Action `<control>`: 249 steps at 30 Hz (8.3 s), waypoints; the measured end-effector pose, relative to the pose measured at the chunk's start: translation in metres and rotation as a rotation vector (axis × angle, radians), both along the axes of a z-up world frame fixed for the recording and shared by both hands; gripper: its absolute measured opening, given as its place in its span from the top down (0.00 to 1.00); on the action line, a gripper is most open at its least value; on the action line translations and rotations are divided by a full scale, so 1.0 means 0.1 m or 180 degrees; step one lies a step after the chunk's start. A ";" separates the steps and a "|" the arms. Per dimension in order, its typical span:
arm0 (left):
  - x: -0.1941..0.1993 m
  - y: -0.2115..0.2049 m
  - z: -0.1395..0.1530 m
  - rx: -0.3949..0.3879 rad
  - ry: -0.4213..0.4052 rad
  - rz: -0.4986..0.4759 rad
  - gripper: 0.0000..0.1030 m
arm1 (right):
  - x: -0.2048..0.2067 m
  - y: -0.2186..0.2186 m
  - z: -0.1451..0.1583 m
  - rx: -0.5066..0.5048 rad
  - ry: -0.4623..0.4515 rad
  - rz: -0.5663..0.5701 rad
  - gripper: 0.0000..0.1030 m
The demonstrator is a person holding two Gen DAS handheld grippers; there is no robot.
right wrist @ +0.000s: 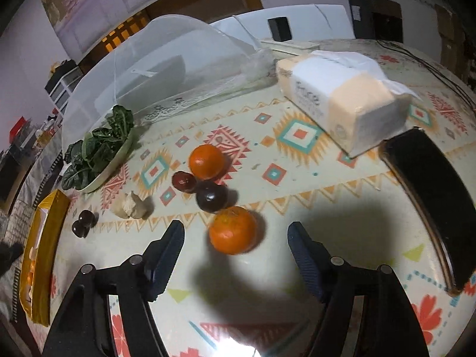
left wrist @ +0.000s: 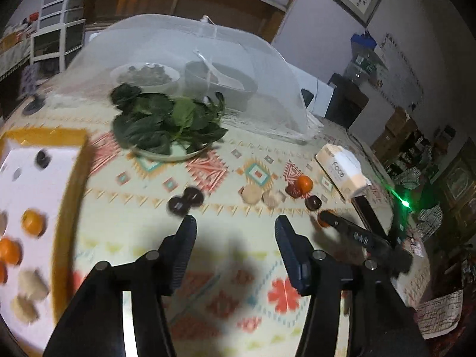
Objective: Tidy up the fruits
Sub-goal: 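Grasp a tan chunk with the left tool while the right tool grasps an orange, then carry the tan chunk and orange into the white tray and open both tools, then lift both open tools away from the tray and return over the loose fruit, then grasp a tan chunk with the left tool while the right tool grasps a dark plum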
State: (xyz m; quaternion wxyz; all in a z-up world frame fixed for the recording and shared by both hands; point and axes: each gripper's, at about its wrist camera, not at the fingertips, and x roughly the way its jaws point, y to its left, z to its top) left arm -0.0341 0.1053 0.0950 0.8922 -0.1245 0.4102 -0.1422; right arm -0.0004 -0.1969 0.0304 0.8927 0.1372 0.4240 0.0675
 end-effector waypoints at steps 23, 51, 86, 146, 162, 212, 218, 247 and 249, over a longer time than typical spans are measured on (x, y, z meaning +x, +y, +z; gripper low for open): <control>1.11 -0.67 -0.78 -0.0241 0.0411 -0.0476 0.70 | -0.02 -0.10 -0.05 0.0340 0.0025 0.0023 0.65; 0.60 -1.15 -0.81 0.0484 0.0109 -0.1245 0.46 | -0.03 -0.11 -0.05 0.0389 0.0034 0.0015 0.65; -0.95 1.59 -0.18 0.0062 -0.0232 0.0907 0.72 | -0.34 0.47 0.38 0.0430 -0.0303 0.0296 0.65; -1.85 1.36 1.23 -0.0702 -0.1366 -0.0063 0.40 | -1.62 0.20 1.73 0.1496 -0.0003 0.0229 0.37; -2.48 2.38 2.81 -0.0133 -0.1826 0.0633 0.39 | -2.41 -0.82 3.77 0.0050 -0.0510 -0.0329 0.35; 0.49 -0.55 -0.48 0.0018 0.0134 -0.0671 0.55 | 0.38 0.27 0.10 -0.0140 0.0113 0.0510 0.43; 0.60 -0.80 -0.59 0.0200 0.0100 -0.0772 0.52 | 0.43 0.22 0.00 -0.0095 0.0122 0.0523 0.61; 0.13 0.30 -0.04 0.0104 -0.0155 -0.0149 0.83 | 0.02 0.79 0.47 0.1197 0.0098 0.0973 0.72; 0.00 0.71 0.06 0.0133 -0.0204 0.0062 0.83 | -0.01 1.02 0.52 0.1442 0.0171 0.1140 0.72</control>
